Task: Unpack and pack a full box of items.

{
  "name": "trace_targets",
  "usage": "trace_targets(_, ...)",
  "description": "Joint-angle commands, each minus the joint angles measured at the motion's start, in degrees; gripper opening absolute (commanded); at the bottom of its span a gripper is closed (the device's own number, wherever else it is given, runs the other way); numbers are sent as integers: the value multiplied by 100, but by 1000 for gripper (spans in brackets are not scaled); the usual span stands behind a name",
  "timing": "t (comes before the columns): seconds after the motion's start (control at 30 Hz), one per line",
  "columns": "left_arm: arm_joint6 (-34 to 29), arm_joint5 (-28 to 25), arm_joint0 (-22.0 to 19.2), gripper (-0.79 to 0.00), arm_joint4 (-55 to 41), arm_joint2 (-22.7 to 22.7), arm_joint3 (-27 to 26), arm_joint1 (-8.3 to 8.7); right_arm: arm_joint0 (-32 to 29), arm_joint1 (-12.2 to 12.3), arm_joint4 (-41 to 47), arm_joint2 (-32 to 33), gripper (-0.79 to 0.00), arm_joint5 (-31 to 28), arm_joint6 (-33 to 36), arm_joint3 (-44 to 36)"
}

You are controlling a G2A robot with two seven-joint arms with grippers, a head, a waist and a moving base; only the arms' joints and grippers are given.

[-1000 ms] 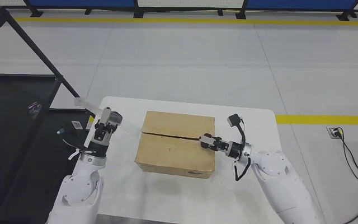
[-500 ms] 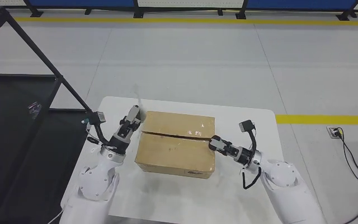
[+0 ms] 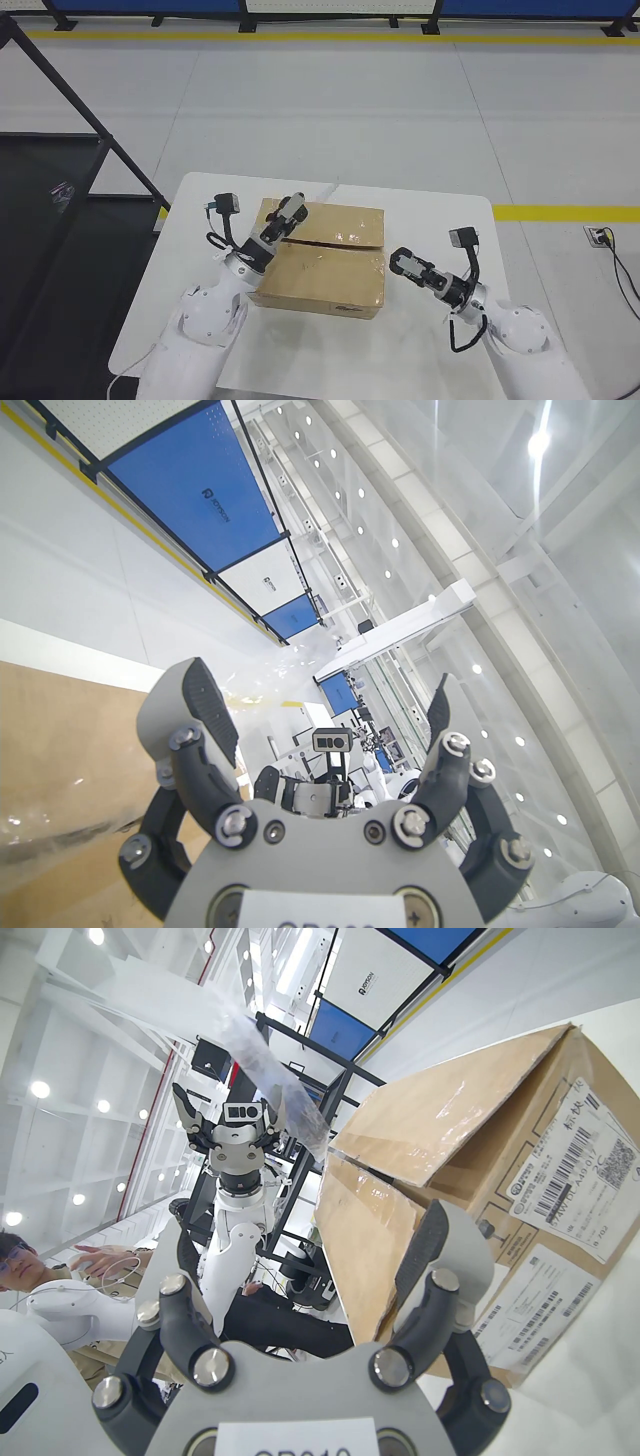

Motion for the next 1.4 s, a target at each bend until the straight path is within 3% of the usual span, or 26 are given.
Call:
trace_targets(0.0, -10, -9, -61, 0, -12, 116, 92, -24, -95, 20, 3, 64, 0, -22, -18, -60)
trace_targets(0.3, -39, -40, -263, 0, -37, 497, 357, -120, -350, 92, 56, 226, 0, -39, -39, -241)
trace_targets(0.47, 5, -142, -212, 0, -64, 442, 196, -125, -285, 107, -65, 151, 0, 82, -40, -278)
trace_targets(0.67, 140, -351, 228, 0, -272, -300, -541, -15, 86, 77, -712, -119, 0, 374, -440, -507)
trace_targets(0.87, 53, -456, 944, 0, -554, -1351, -1248, 135, 622, 3, -2267, -538, 0, 1090, -1322, -755)
trace_targets(1.03, 133, -482, 1601, 0, -350, -2015, -1453, 219, 622, 3, -2267, -538, 0, 1090, -1322, -755)
trace_targets(1.17, 140, -546, 2016, 0, -408, -2202, -1524, 241, 628, 0, -2377, -598, 0, 1228, -1305, -777)
trace_targets(1.37, 102, -482, 1856, 0, -325, -1928, -1451, 227, 1464, -139, -3178, -1214, 0, 1898, -1708, -362)
